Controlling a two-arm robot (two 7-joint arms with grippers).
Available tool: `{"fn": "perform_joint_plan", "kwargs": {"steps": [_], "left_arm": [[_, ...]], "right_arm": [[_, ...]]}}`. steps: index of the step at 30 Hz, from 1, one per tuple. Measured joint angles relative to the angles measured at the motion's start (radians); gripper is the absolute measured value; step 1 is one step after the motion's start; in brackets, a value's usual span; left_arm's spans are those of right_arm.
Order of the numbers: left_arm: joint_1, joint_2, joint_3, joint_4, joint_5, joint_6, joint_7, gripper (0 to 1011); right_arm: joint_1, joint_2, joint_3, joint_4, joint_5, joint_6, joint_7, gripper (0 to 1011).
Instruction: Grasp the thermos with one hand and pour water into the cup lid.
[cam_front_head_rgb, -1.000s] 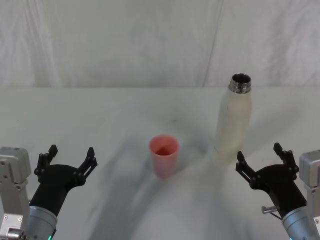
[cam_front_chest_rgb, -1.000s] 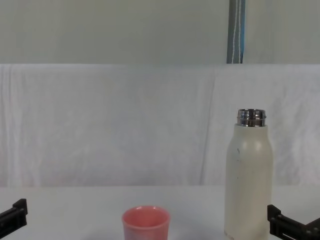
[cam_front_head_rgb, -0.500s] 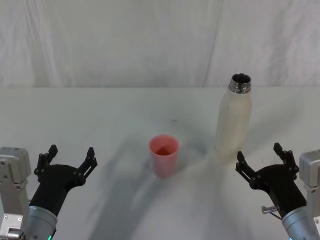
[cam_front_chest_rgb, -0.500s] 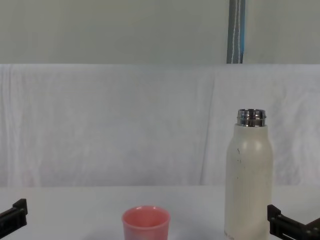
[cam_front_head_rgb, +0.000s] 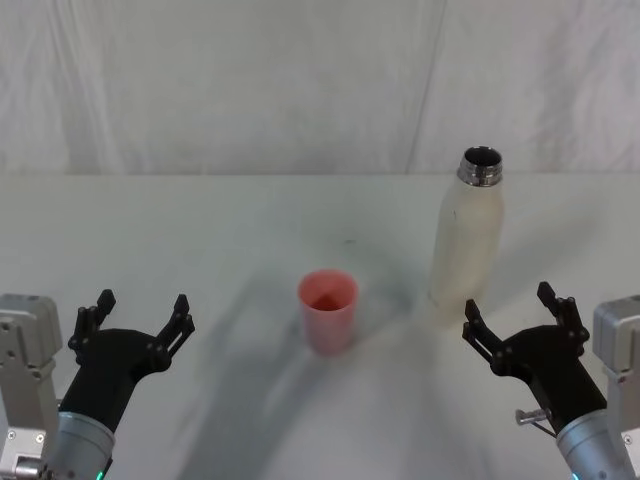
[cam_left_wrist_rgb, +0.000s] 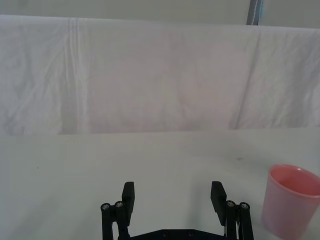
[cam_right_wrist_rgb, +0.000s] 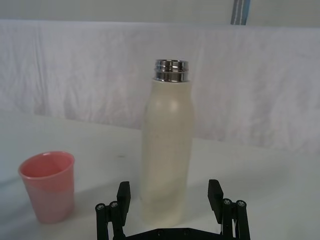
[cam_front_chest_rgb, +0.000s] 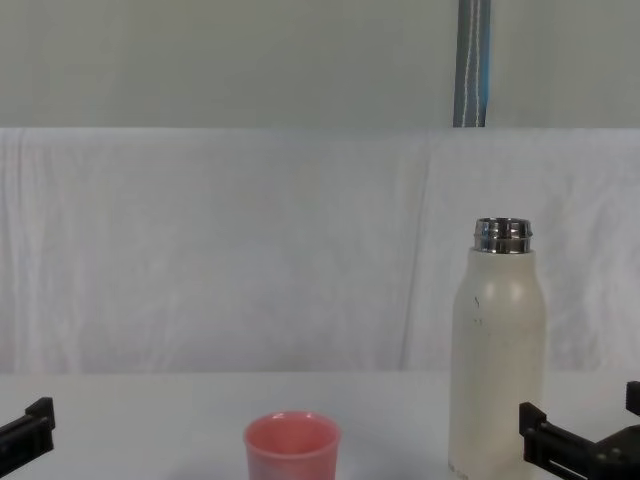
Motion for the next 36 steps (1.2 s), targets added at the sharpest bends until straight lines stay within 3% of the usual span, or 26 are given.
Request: {"fn": "perform_joint_plan", "kwargs": {"steps": [23,36], "left_arm": [[0.000,0.000,0.000,0.000,0.000,0.000,0.000,1001],[0.000,0.000,0.000,0.000,0.000,0.000,0.000,1001]], "right_arm": [[0.072,-0.029,0.040,0.040,0.025,0.015,0.136,1001],[0.122,-0.024,0.045,0.076,0.031,0.021,0.162,1001]]}}
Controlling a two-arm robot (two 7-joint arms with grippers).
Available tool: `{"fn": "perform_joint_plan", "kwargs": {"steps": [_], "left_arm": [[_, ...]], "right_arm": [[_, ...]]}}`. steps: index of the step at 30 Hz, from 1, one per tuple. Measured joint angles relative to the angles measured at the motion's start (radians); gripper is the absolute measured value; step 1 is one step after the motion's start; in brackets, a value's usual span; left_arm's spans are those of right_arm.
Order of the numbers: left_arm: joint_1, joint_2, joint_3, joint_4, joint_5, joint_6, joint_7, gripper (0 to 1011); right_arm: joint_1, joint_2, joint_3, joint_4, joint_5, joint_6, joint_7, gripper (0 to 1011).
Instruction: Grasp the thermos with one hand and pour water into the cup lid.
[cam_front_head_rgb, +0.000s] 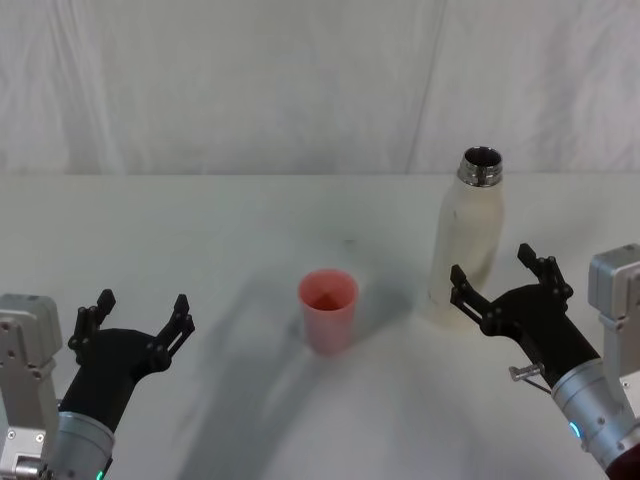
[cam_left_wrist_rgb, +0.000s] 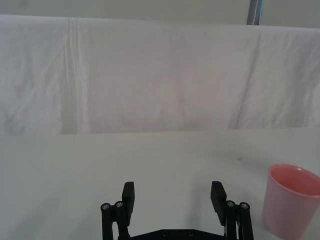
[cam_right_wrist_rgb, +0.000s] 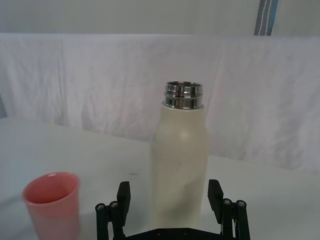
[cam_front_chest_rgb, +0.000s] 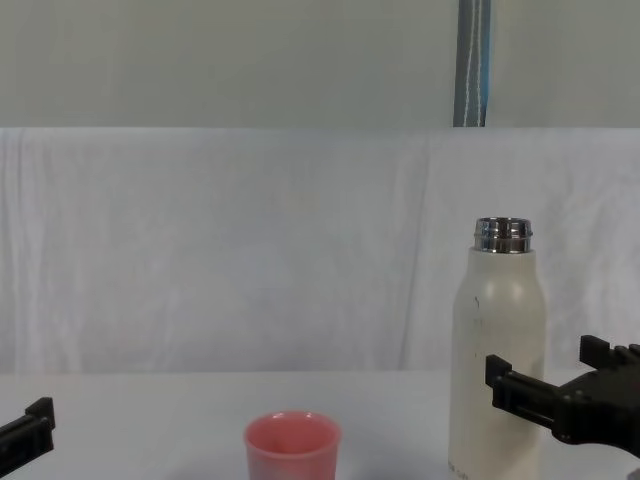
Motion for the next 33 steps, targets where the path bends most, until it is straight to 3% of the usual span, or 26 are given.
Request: {"fn": "perform_joint_plan", "kwargs": {"steps": [33], "left_arm": [[0.000,0.000,0.000,0.000,0.000,0.000,0.000,1001]], "right_arm": [[0.141,-0.004,-0.015,0.161,0.002,-0.015,0.029,1001]]}}
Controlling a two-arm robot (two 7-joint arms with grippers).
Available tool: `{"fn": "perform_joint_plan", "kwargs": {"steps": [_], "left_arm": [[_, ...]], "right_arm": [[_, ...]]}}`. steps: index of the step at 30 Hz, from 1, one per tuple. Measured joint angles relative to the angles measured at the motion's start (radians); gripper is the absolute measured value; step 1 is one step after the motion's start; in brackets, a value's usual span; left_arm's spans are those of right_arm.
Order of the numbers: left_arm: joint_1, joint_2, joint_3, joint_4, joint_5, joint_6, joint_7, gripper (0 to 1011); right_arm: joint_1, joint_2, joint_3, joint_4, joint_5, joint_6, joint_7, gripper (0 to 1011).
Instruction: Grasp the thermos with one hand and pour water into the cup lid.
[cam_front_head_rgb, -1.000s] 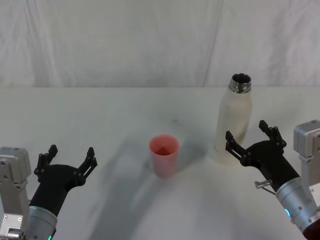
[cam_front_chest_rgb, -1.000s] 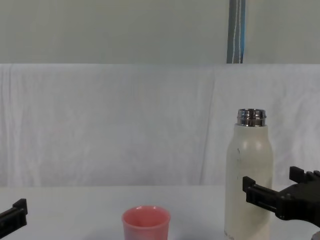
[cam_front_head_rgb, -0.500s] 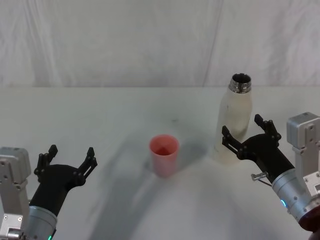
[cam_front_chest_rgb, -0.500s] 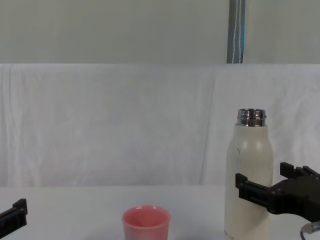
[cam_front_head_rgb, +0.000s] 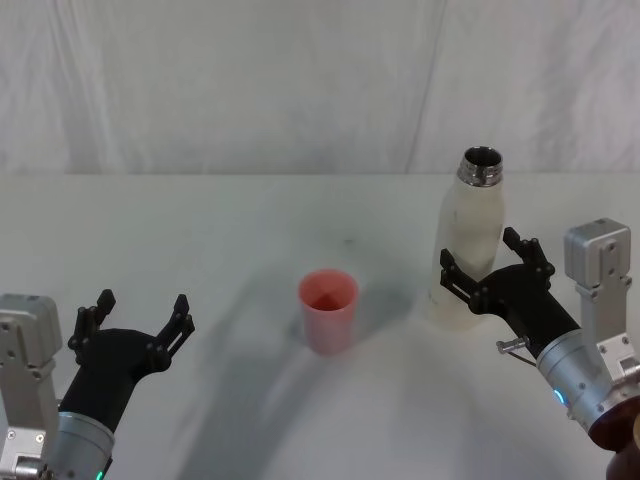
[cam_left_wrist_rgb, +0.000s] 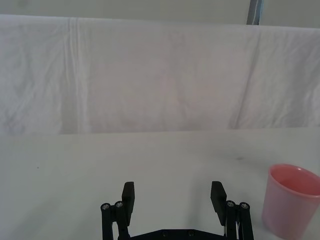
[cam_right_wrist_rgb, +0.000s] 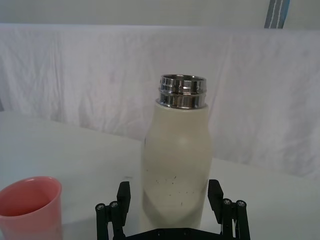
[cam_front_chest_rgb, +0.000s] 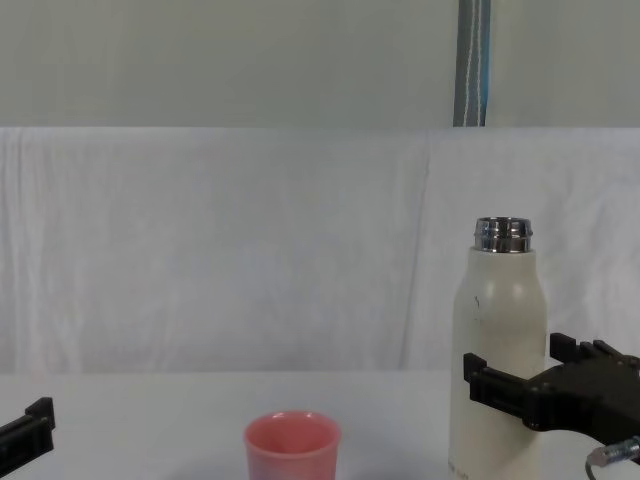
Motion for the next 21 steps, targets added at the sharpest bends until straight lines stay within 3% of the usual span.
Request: {"fn": "perform_joint_plan", "kwargs": {"steps": [21], "left_arm": [[0.000,0.000,0.000,0.000,0.000,0.000,0.000,1001]], "right_arm": [[0.029,-0.019,0.000,0.041,0.048,0.022,0.005,1001]]}}
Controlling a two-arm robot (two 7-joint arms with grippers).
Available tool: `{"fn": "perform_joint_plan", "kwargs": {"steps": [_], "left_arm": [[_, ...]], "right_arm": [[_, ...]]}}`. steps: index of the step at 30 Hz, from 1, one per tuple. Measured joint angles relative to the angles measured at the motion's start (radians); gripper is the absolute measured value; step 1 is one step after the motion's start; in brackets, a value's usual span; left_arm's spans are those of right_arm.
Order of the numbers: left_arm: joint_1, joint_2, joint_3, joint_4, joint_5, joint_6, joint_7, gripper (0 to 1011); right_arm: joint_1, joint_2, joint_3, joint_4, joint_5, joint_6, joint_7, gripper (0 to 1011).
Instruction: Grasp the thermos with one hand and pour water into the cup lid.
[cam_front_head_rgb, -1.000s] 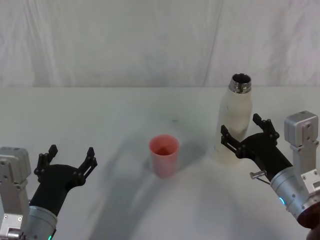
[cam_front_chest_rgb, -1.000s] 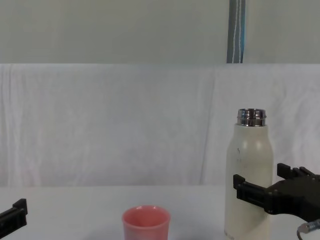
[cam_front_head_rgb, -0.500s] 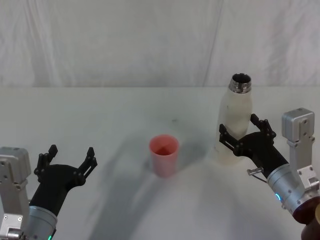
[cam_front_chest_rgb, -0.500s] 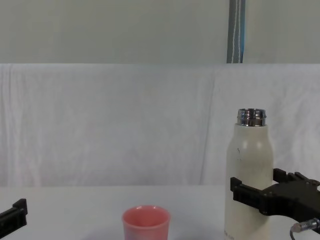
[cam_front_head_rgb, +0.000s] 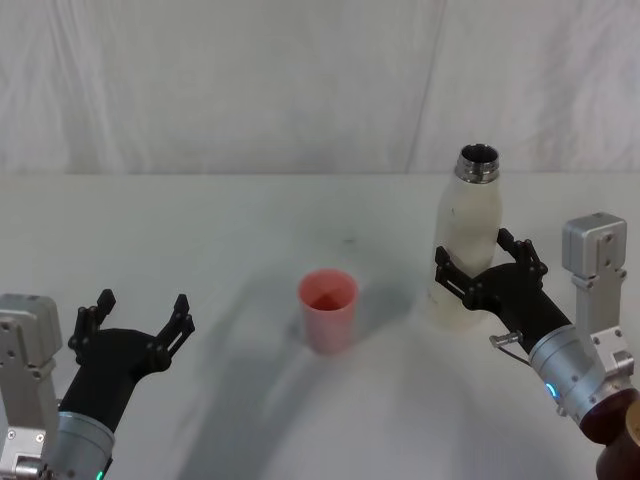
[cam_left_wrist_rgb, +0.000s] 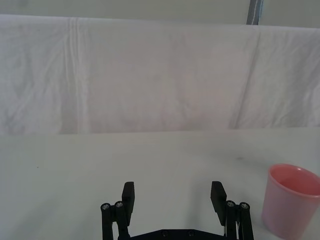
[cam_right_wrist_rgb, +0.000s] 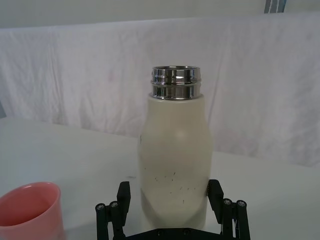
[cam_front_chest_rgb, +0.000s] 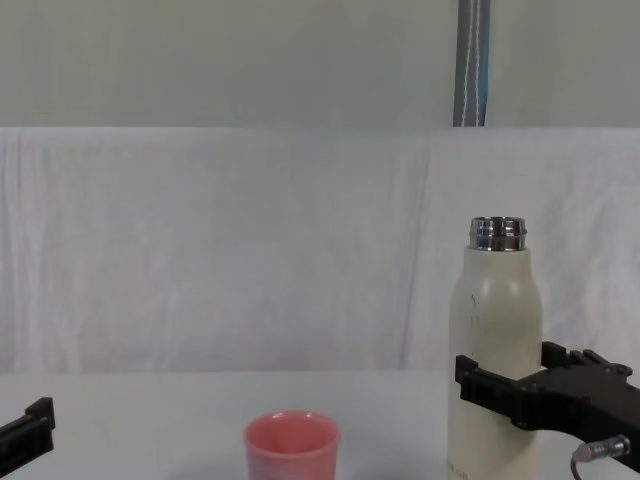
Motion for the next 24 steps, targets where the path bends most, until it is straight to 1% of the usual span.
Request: {"fn": "perform_joint_plan", "kwargs": {"steps": [13,24], "left_arm": [[0.000,0.000,0.000,0.000,0.000,0.000,0.000,1001],[0.000,0.000,0.000,0.000,0.000,0.000,0.000,1001]], "right_arm": [[0.013,-0.002,-0.005,0.020,-0.006,0.000,-0.016,1001],[0.039,-0.012,-0.007,0.052,-0.020,0.009,-0.027,1001]]}}
